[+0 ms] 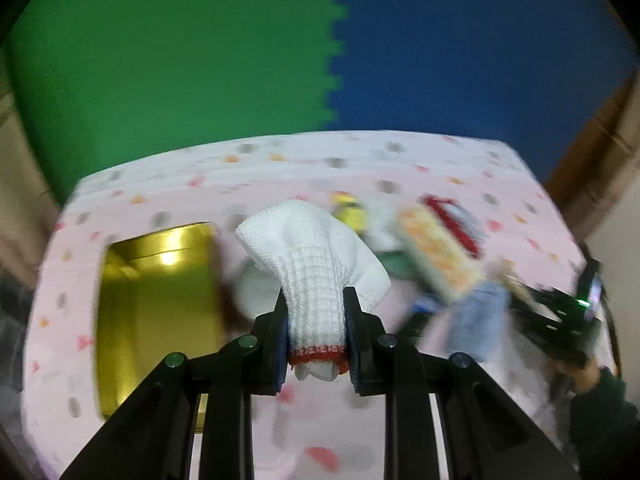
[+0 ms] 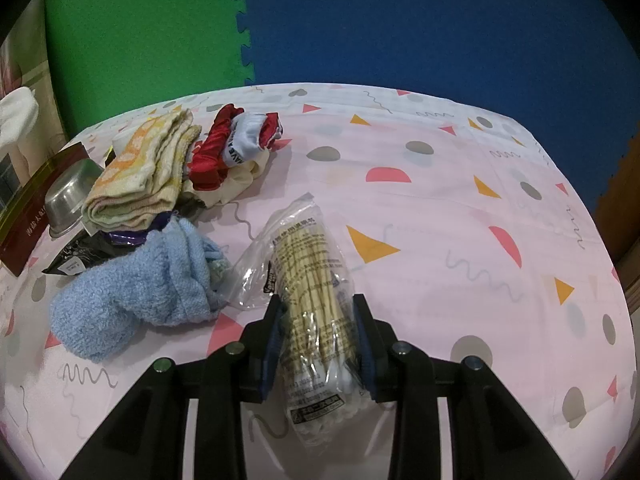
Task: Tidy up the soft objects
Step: 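Grasp the white knit glove with the left gripper and lift, then carry the white glove over the tin box and open the left gripper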
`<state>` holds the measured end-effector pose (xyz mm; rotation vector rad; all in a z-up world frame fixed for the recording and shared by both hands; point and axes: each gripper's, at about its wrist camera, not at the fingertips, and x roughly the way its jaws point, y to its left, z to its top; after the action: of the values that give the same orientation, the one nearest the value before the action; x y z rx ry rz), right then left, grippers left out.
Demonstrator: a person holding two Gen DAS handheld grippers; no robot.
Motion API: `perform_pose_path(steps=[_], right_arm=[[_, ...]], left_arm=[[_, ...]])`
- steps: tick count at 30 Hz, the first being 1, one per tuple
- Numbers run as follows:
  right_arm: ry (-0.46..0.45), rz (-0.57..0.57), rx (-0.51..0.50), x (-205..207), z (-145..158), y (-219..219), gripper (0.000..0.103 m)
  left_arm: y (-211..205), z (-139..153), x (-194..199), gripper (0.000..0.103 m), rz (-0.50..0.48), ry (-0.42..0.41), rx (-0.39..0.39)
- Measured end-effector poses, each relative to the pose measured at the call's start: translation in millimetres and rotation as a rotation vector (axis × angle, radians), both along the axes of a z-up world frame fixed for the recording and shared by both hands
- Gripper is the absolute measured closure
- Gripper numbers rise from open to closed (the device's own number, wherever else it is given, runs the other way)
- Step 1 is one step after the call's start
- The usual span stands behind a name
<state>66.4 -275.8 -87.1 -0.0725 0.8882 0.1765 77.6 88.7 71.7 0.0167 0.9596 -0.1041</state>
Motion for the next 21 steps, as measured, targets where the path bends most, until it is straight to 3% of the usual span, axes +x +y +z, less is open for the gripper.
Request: perform_pose_path(steps=[9, 14, 21], right_arm=[[0.001, 0.001, -0.014, 0.5, 0.4, 1.9, 0.069], [0.008, 0.000, -0.024, 0.9, 0.9, 2.7, 0.069], [0.029, -0.015, -0.046, 4.3, 1.7, 6.2, 0.069]], left_arm=[[109.1, -45.2, 31.0, 0.081, 0.234, 0.067, 0.094], [139.6, -78.4, 39.9, 0.080, 0.266, 0.125, 0.098], [150.6, -107.0, 49.9, 0.074, 0.279, 0.140, 0.130]])
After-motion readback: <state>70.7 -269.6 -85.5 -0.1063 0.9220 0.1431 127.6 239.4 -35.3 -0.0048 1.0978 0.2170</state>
